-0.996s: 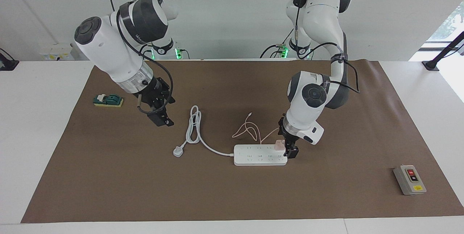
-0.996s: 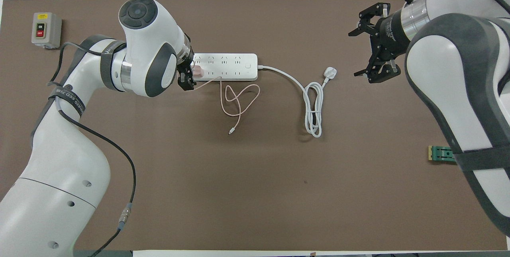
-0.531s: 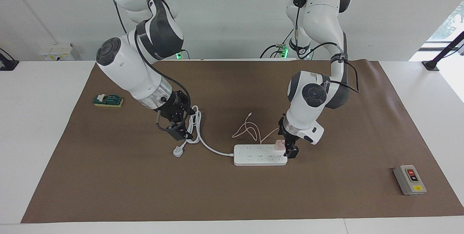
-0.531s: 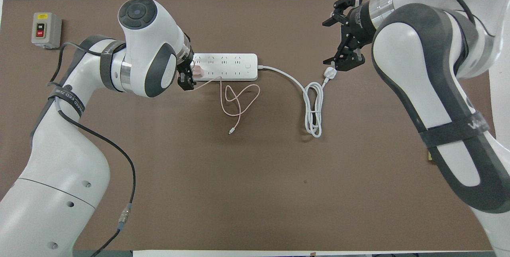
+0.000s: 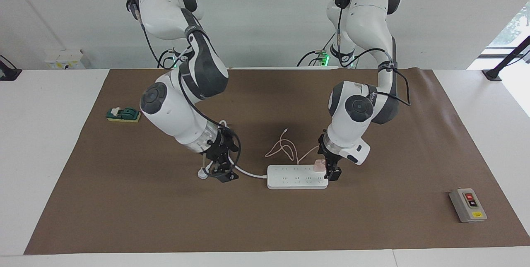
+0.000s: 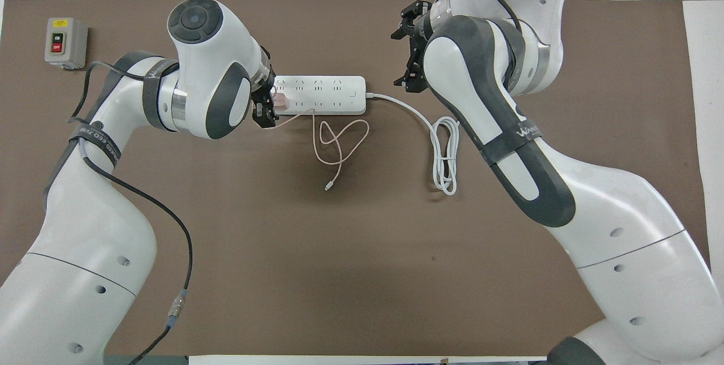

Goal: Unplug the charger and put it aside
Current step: 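Grasp the pink charger with the left gripper while the right gripper reaches the strip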

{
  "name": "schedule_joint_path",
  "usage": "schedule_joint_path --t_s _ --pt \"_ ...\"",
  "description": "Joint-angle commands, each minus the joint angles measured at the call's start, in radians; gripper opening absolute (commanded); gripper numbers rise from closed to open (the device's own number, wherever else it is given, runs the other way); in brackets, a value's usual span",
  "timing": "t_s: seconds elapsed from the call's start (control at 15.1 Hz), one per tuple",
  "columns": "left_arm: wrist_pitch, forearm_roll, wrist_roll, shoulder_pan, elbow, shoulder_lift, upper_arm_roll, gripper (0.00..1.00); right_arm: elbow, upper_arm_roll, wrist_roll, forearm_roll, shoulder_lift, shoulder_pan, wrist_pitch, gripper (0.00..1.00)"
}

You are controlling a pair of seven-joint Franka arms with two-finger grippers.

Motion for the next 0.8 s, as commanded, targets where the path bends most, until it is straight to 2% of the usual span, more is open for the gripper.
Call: schedule_joint_path --t_s 0.0,0.2,0.73 --pt "0.034 -0.005 -0.002 -0.025 -0.055 -0.037 0.018 1.0 0.085 -0.002 0.011 0.016 0.064 0.035 0.016 0.98" --pt "0.034 -0.005 -0.002 -0.025 -0.055 -0.037 0.018 1.0 0.085 -0.006 0.014 0.016 0.095 0.09 0.045 0.98" --pt "0.061 -0.005 0.0 -0.023 -0.087 -0.044 0.018 1.0 0.06 -0.002 0.048 0.037 0.128 0.119 0.085 0.98"
